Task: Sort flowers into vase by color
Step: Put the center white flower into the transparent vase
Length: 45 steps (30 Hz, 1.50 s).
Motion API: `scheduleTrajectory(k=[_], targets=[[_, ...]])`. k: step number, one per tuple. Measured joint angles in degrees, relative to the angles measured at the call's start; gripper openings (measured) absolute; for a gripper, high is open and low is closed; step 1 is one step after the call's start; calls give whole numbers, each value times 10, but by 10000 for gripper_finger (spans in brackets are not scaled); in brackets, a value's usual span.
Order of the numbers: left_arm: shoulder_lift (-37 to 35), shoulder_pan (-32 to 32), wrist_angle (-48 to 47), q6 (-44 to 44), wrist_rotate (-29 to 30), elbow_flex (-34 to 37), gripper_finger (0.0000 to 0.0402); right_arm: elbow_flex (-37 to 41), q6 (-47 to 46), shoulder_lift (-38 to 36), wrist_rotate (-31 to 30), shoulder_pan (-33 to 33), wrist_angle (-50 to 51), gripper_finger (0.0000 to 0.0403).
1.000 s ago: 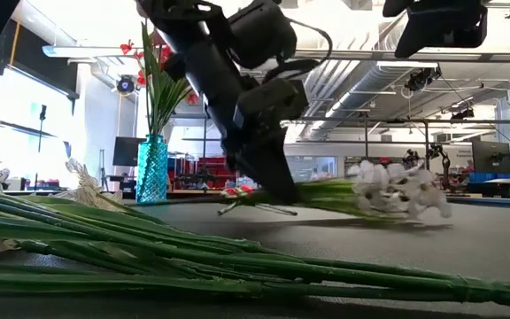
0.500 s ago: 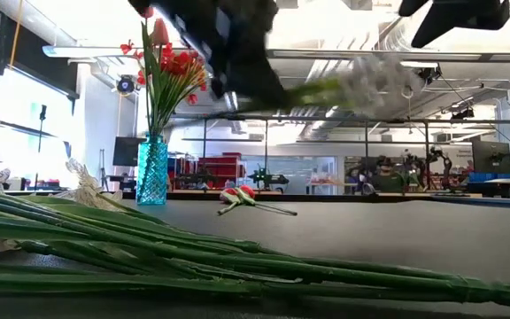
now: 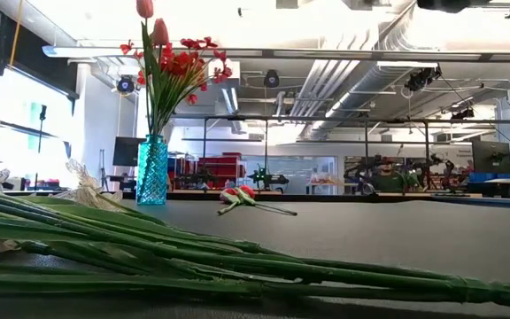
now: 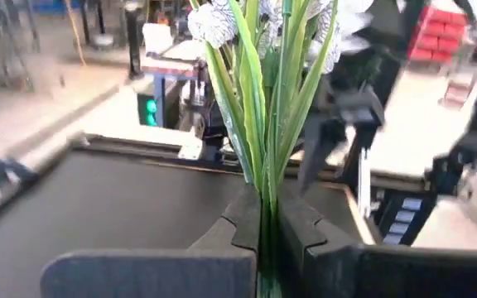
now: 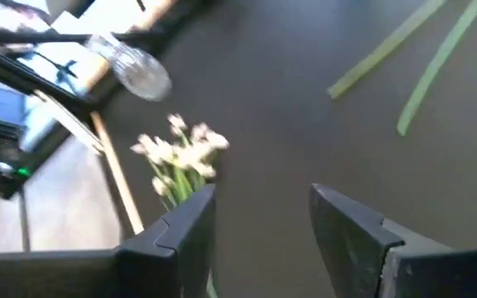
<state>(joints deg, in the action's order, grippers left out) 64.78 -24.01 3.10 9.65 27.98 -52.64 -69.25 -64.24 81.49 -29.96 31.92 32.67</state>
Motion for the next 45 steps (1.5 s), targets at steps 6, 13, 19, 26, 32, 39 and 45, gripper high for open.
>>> scheduleTrajectory(k=[6, 13, 19, 26, 32, 39, 45], targets=[[-66, -88, -93, -15, 65, 1, 0, 0, 52, -1, 13, -25, -39, 181], [-97, -210, -133, 7, 187, 4, 0, 0, 53, -1, 15, -40, -39, 181], [-118, -314, -90, 40, 311, 64, 0, 0, 52, -1, 22, -52, -43, 181], [-134, -425, 130, -90, 358, 127, 0, 0, 48, -1, 44, -64, -57, 181], [-135, -501, 187, -44, 432, 197, 0, 0, 47, -1, 65, -73, -59, 181], [-135, -554, 196, 35, 499, 255, 0, 0, 32, -1, 67, -88, -64, 181], [-135, -576, 192, 83, 580, 297, 0, 0, 32, -1, 101, -112, -74, 181]])
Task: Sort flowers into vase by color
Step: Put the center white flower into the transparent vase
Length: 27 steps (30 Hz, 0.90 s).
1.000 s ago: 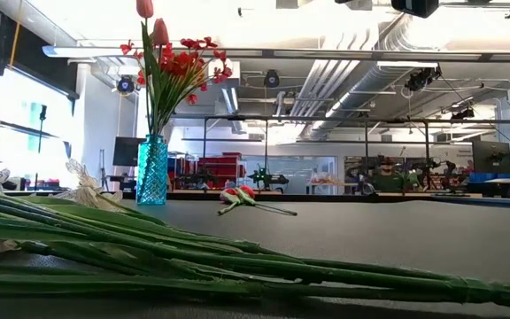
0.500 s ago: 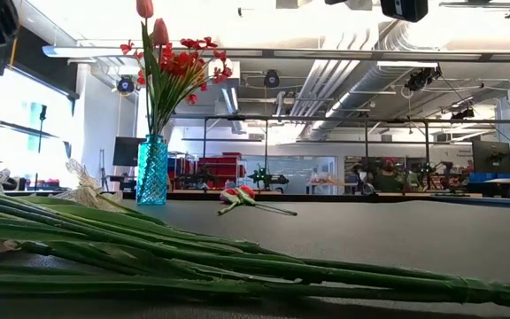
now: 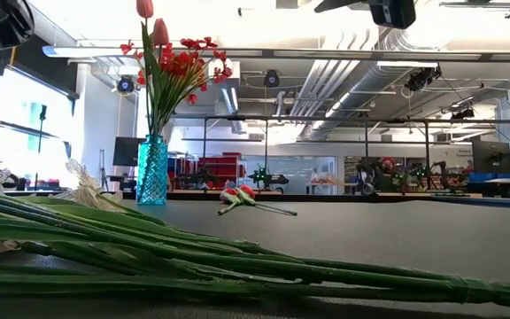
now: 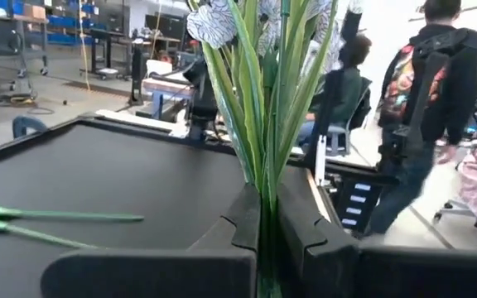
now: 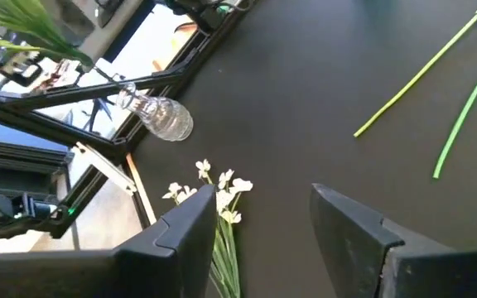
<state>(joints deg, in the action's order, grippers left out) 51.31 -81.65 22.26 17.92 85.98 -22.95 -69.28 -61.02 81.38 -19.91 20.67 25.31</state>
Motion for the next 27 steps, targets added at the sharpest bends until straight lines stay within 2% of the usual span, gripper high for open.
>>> scheduleTrajectory(k=[6, 13, 19, 27], targets=[[0, -3, -11, 21, -2, 9, 0, 0, 2, 0, 39, -28, -25, 181], [0, -12, -52, 96, -27, 9, 24, 0, 21, 0, 39, -45, -33, 181], [0, -25, -61, 116, -27, 9, 68, 0, 20, 21, 39, -38, -34, 181], [-1, -35, -41, 123, -27, 9, 150, 0, -19, 83, 53, -19, -37, 181]])
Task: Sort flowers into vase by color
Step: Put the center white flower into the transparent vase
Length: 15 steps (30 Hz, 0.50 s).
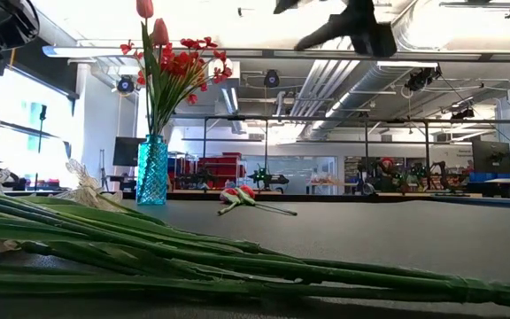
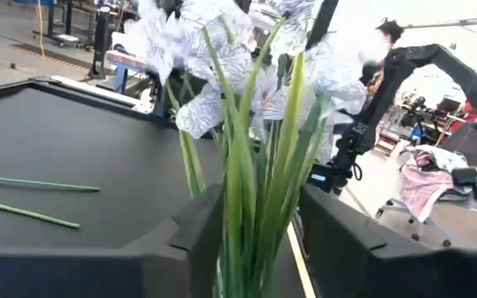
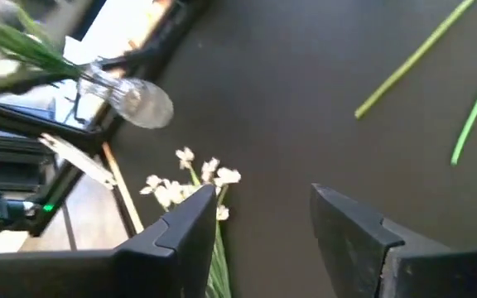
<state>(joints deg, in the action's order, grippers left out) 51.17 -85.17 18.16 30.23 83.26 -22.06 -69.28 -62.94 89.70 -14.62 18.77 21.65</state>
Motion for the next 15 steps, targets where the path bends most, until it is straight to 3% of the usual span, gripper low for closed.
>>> scheduleTrajectory(k=[6, 15], targets=[[-35, 0, 40, -92, 0, 0, 194, 1, 38, 89, 99, 13, -82, 181], [-110, 0, 123, -252, 4, 0, 196, 0, 215, 190, 169, 13, -208, 181]])
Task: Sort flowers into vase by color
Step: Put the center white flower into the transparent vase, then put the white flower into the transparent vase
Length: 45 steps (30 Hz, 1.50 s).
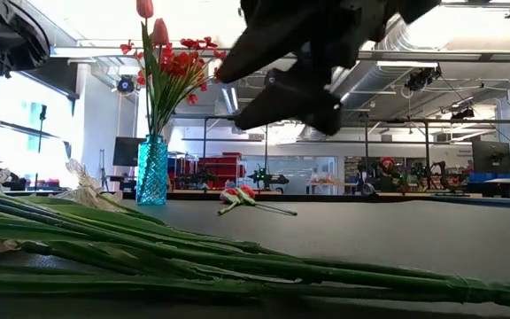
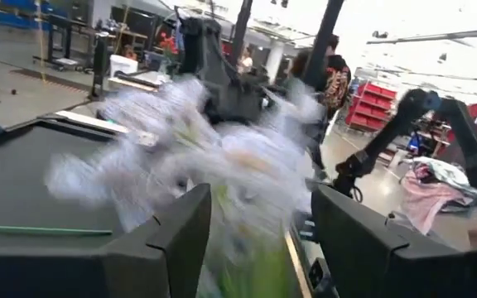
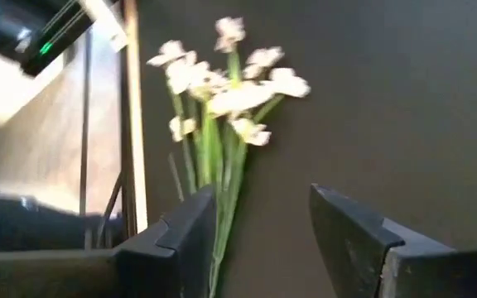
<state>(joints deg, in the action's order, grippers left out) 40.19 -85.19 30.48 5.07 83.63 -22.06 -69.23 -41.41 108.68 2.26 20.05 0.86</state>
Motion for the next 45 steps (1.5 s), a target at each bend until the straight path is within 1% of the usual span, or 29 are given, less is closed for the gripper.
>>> scheduleTrajectory(k=[3, 5, 10, 13, 16, 20, 25, 28, 32, 35, 37, 40, 43, 44, 45], targets=[[-22, 0, -2, -29, 19, 0, 196, 0, 83, 32, -2, 0, -38, 181], [-35, 0, -2, -44, 25, 0, 196, -4, 112, 52, -1, -1, -47, 181], [-57, 0, -1, -55, 16, -12, 196, -58, 163, 92, 36, 2, -34, 181], [-58, 0, -1, -82, 11, -33, 196, -98, 193, 117, 56, 11, -12, 181], [-58, 0, -2, -114, 10, -57, 195, -120, 218, 136, 74, 13, 14, 186], [-58, 0, -3, -160, 17, -91, 195, -130, 230, 149, 74, 10, 13, 202], [-58, 0, -3, -205, 55, -123, 195, -130, 237, 170, 88, 11, 11, 220], [-57, 0, -4, -211, 63, -132, 195, -130, 234, 180, 114, 14, -13, 221], [-57, 0, -4, -213, 64, -137, 195, -130, 219, 198, 113, 17, -44, 214], [-57, 1, -4, -204, 64, -138, 195, -131, 190, 207, 100, 17, -47, 195], [-57, 5, -3, -198, 64, -138, 195, -131, 174, 210, 91, 17, -47, 170], [-57, 17, -3, -204, 64, -138, 195, -131, 156, 210, 78, 17, -50, 109], [-58, 26, -4, -213, 64, -138, 195, -130, 126, 212, 78, 12, -63, 33], [-59, 28, -4, -213, 64, -138, 195, -130, 113, 211, 79, 10, -65, 17], [-61, 30, -4, -213, 64, -138, 195, -129, 101, 209, 80, 8, -66, 11]])
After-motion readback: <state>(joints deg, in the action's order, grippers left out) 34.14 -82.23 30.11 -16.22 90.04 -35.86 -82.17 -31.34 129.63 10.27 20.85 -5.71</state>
